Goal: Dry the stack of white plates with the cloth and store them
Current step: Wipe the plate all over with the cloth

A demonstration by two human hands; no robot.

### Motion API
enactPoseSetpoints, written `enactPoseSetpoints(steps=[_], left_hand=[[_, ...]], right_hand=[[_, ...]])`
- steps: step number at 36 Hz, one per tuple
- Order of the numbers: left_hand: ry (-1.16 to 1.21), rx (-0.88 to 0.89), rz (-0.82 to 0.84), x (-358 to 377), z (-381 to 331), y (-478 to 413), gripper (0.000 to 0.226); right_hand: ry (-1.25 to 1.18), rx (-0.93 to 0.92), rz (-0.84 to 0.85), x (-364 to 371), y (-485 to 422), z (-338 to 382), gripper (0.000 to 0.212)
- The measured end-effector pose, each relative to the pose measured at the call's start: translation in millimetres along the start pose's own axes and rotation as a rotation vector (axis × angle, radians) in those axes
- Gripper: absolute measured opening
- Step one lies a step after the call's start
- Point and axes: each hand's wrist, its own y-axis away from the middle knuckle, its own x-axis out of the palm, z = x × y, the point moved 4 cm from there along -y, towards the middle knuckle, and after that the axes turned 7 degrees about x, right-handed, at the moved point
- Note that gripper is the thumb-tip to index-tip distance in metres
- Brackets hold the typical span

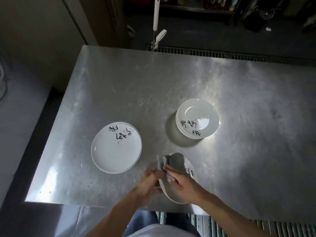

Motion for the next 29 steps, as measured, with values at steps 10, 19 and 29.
enactPoseSetpoints(steps=[10, 19, 29], left_hand=[[-0.076, 0.006, 0.147, 0, 3, -1, 0.059], [0.011, 0.018, 0.162, -8, -3, -5, 0.062], [0.010, 0.052, 0.132, -1, -34, -13, 0.073]], right_hand=[[0.178, -0.051, -0.139, -2, -14, 2, 0.053], [0.341, 0.183, -0.108, -28, -12, -16, 0.052], [0.088, -0.038, -0.029, -35, 40, 42, 0.039]])
